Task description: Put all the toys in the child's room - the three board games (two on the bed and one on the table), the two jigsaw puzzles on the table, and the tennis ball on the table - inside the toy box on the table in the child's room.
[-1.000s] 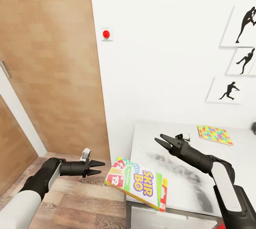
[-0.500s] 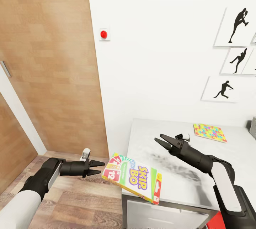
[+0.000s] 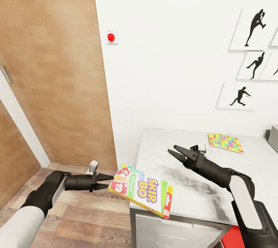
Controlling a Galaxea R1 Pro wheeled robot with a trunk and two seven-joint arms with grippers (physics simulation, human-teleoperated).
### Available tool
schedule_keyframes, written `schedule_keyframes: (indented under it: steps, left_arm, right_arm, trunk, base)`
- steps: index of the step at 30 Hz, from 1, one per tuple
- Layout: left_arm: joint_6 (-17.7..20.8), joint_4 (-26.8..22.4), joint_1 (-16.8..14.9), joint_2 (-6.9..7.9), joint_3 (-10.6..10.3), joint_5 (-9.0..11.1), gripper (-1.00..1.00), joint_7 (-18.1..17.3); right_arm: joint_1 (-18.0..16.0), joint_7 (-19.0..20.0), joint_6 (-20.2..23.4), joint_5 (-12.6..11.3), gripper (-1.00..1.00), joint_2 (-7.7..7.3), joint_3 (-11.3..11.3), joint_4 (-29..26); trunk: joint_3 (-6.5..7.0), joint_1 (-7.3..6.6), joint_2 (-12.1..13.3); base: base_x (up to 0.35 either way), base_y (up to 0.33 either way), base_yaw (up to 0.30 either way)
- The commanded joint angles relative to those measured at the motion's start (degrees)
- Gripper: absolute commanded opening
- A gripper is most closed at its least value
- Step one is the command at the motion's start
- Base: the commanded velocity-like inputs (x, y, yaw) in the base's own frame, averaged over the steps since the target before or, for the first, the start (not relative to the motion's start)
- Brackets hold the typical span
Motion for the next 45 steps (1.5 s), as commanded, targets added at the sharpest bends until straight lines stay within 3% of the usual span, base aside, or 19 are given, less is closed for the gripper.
schedule_keyframes:
  steps: [1, 45]
  left_arm:
    - [0.5, 0.0, 0.0, 0.01, 0.0, 0.1, 1.0, -0.1]
    - [-0.6, 0.0, 0.0, -0.15, 0.0, 0.1, 1.0, -0.2]
  right_arm:
    - [0.0, 0.3, 0.2, 0.2, 1.0, 0.01, -0.1, 0.0]
    - [0.0, 0.3, 0.2, 0.2, 1.0, 0.01, 0.0, 0.0]
  trunk:
    - [-0.06, 0.0, 0.0]
    - [-0.06, 0.0, 0.0]
  base:
    - [-0.001, -0.001, 0.0]
    - [0.022, -0.021, 0.0]
